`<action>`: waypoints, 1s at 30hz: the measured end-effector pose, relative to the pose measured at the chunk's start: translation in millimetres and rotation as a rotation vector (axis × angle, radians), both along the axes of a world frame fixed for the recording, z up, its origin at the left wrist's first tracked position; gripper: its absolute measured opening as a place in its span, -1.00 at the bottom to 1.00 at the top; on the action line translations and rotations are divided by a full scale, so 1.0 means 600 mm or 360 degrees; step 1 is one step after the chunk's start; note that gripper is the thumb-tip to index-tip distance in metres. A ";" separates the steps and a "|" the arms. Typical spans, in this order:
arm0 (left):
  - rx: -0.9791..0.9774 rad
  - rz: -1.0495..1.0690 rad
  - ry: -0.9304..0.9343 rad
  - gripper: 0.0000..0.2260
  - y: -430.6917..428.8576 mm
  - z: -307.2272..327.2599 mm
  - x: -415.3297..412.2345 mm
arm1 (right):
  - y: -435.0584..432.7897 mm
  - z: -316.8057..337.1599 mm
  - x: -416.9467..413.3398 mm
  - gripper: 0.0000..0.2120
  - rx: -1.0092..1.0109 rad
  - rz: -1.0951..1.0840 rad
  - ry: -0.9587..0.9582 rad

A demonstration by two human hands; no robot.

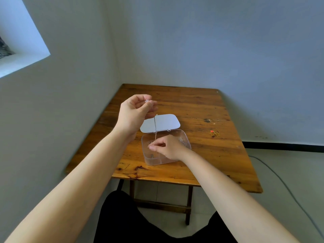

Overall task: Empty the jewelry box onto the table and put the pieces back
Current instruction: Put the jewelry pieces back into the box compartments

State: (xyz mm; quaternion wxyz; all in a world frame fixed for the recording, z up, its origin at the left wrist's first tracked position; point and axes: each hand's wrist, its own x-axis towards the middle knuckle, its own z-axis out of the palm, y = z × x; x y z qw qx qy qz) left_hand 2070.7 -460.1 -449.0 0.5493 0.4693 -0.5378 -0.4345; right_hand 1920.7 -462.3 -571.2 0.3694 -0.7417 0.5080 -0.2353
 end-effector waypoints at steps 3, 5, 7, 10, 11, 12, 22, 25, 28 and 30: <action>0.0020 0.0002 -0.0034 -0.86 0.004 -0.019 0.003 | 0.009 0.000 -0.004 -0.76 0.0042 -0.0079 0.0130; 0.0052 0.0015 -0.0085 -0.87 0.006 -0.037 0.005 | 0.014 -0.003 -0.005 -0.78 0.0080 -0.0124 0.0153; 0.0097 0.0044 -0.0118 -0.88 0.006 -0.056 0.010 | 0.016 -0.004 -0.003 -0.79 0.0109 -0.0155 0.0099; 0.0158 0.0110 -0.0128 -0.88 0.002 -0.082 0.022 | 0.017 -0.001 0.006 -0.74 0.0159 -0.0160 -0.0015; 0.0177 0.0135 -0.0137 -0.88 0.000 -0.089 0.027 | 0.017 -0.001 0.008 -0.72 0.0171 -0.0131 -0.0001; 0.0194 0.0149 -0.0149 -0.88 -0.001 -0.096 0.031 | 0.017 -0.001 0.009 -0.70 0.0175 -0.0096 0.0051; 0.0111 -0.0124 -0.1285 -0.83 0.003 -0.175 0.025 | 0.014 -0.001 -0.044 -0.70 -0.0219 -0.0363 0.0360; 0.0094 -0.0346 -0.1775 -0.83 0.001 -0.186 0.017 | 0.026 -0.012 -0.070 -0.74 -0.0472 -0.0512 0.0515; 0.0072 -0.0446 -0.2051 -0.82 -0.003 -0.188 0.013 | 0.038 -0.029 -0.092 -0.75 -0.0559 -0.0623 0.0609; 0.0075 -0.0477 -0.2128 -0.83 -0.009 -0.186 0.011 | 0.045 -0.038 -0.102 -0.74 -0.0552 -0.0630 0.0502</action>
